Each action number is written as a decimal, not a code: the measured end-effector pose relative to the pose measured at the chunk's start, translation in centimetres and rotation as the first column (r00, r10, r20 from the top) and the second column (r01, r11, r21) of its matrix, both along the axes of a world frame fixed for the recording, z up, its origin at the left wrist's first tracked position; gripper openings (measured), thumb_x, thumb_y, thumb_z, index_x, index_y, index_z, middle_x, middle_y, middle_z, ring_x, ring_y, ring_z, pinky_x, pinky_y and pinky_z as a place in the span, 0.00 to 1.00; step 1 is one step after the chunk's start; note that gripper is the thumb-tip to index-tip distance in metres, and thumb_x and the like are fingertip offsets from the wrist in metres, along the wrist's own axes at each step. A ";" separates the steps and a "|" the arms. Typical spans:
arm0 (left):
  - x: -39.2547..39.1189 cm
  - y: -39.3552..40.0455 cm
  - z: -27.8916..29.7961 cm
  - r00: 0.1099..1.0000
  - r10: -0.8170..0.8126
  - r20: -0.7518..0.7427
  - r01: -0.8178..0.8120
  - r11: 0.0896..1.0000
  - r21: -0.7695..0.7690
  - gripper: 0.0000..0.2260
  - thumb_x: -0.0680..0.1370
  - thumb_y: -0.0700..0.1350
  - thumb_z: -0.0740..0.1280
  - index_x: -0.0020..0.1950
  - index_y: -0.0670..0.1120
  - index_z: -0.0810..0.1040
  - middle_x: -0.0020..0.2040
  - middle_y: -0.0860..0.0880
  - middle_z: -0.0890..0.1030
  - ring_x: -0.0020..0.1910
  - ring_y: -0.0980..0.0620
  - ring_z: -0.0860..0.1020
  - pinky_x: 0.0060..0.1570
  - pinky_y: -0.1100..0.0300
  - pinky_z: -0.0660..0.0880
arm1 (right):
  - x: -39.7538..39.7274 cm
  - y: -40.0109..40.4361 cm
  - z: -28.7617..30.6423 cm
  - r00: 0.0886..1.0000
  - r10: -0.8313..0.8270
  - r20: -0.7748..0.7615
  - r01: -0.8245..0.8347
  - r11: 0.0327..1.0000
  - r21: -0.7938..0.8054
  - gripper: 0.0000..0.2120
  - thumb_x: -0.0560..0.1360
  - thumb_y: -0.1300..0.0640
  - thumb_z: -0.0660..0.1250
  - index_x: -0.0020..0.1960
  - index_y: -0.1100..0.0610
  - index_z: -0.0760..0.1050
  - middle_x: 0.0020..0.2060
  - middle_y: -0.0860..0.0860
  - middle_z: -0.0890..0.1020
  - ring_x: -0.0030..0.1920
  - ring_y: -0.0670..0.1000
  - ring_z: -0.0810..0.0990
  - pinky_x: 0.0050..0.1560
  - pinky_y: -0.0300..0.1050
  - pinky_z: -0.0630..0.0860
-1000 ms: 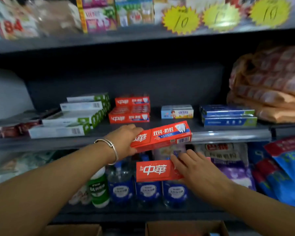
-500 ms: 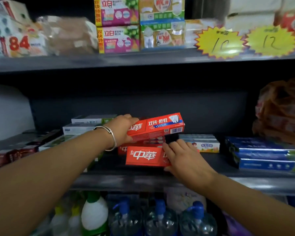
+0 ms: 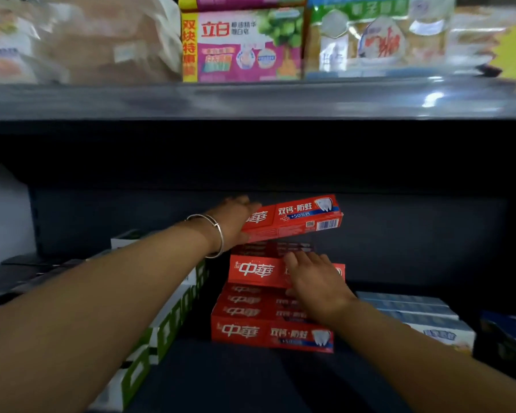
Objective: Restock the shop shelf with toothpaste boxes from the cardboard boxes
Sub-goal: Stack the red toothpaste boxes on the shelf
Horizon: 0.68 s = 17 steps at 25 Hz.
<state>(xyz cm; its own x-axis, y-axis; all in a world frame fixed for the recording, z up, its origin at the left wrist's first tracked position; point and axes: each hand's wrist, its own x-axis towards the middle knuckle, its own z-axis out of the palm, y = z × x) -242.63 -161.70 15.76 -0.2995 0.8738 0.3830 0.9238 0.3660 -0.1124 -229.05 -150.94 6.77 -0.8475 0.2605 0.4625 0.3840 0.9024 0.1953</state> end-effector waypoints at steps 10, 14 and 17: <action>-3.4 3.9 -1.2 0.997 -0.069 0.025 0.069 0.997 0.026 0.29 0.75 0.42 0.67 0.74 0.46 0.59 0.66 0.45 0.67 0.65 0.47 0.68 0.66 0.57 0.67 | -3.9 2.8 -1.7 0.996 0.088 -0.005 -0.088 0.992 -0.091 0.32 0.78 0.52 0.61 0.77 0.53 0.49 0.72 0.50 0.64 0.71 0.51 0.58 0.72 0.46 0.56; -3.9 4.1 -1.3 0.996 -0.081 0.027 0.080 0.996 0.045 0.29 0.75 0.42 0.67 0.74 0.46 0.60 0.65 0.46 0.68 0.64 0.48 0.69 0.65 0.58 0.67 | -4.2 2.5 -2.1 0.992 0.095 -0.086 -0.103 0.990 -0.093 0.25 0.80 0.51 0.58 0.74 0.54 0.58 0.69 0.51 0.67 0.69 0.52 0.63 0.71 0.46 0.60; -3.9 4.2 -1.2 0.997 -0.076 0.030 0.074 0.996 0.044 0.30 0.75 0.43 0.67 0.74 0.46 0.59 0.66 0.45 0.67 0.65 0.47 0.68 0.66 0.56 0.67 | -5.0 2.3 -2.3 0.991 0.068 -0.114 -0.081 0.990 -0.119 0.20 0.79 0.55 0.59 0.71 0.54 0.63 0.68 0.53 0.70 0.69 0.54 0.66 0.71 0.46 0.59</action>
<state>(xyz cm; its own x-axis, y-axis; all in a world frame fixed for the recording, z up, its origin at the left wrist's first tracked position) -246.56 -157.54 14.58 -0.2463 0.8771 0.4123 0.9517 0.2994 -0.0684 -234.04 -148.62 4.44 -0.8125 0.2594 0.5220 0.3278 0.9438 0.0414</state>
